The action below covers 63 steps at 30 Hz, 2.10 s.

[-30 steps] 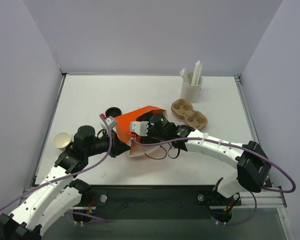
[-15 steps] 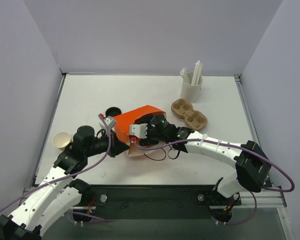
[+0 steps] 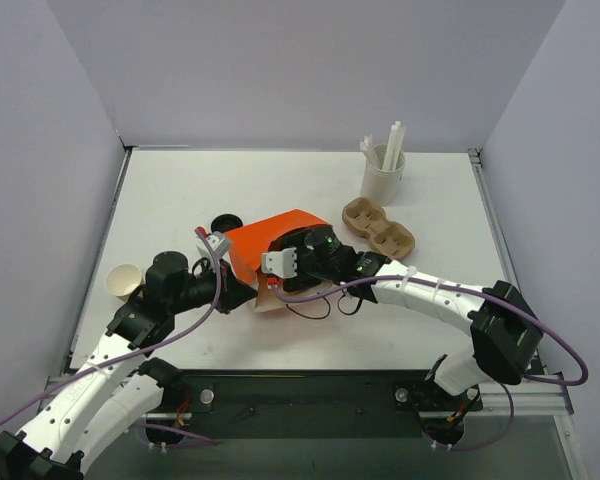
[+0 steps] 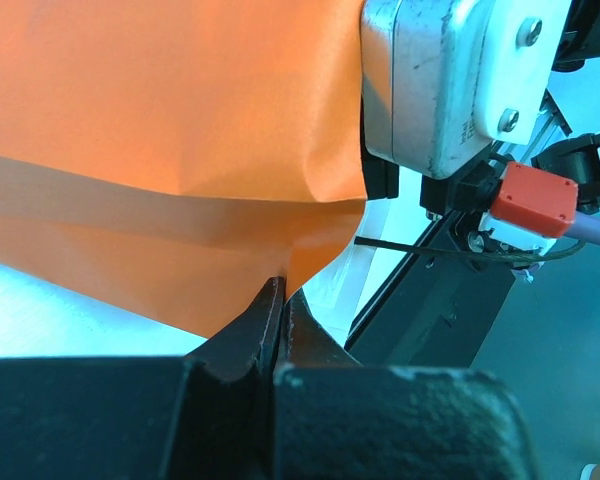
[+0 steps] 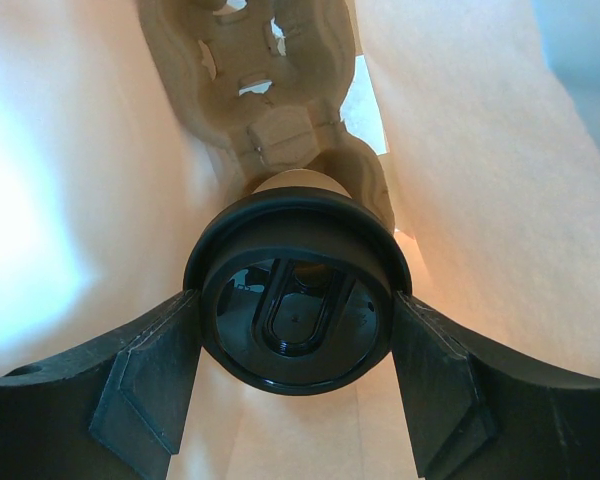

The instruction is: Pack the takeout coffee

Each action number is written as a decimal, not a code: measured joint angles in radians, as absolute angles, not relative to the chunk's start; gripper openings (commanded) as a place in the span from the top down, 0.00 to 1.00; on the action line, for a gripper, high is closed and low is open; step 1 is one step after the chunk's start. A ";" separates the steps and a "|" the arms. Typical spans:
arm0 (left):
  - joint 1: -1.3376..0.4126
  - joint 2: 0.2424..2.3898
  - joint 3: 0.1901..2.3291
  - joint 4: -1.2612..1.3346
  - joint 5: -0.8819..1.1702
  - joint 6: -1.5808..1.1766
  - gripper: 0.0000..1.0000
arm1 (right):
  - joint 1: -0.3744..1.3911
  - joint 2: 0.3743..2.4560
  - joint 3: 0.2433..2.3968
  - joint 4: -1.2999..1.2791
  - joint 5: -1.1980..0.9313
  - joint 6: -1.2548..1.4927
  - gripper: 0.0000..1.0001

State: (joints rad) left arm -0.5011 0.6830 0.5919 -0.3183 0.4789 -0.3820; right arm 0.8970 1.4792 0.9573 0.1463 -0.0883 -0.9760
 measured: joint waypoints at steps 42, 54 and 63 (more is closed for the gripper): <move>-0.491 0.671 0.585 -0.280 0.479 -0.414 1.00 | 0.898 1.636 1.088 0.101 -0.045 -0.999 0.62; -0.489 0.672 0.585 -0.280 0.467 -0.414 1.00 | 0.898 1.664 1.098 0.125 -0.045 -0.993 0.45; -0.489 0.687 0.585 -0.274 0.460 -0.414 1.00 | 0.898 1.678 1.101 0.142 -0.045 -0.994 0.29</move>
State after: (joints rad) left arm -0.4889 0.6868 0.5846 -0.2741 0.4603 -0.4141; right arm 0.8982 1.6783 1.1007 0.1421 -0.0452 -0.9936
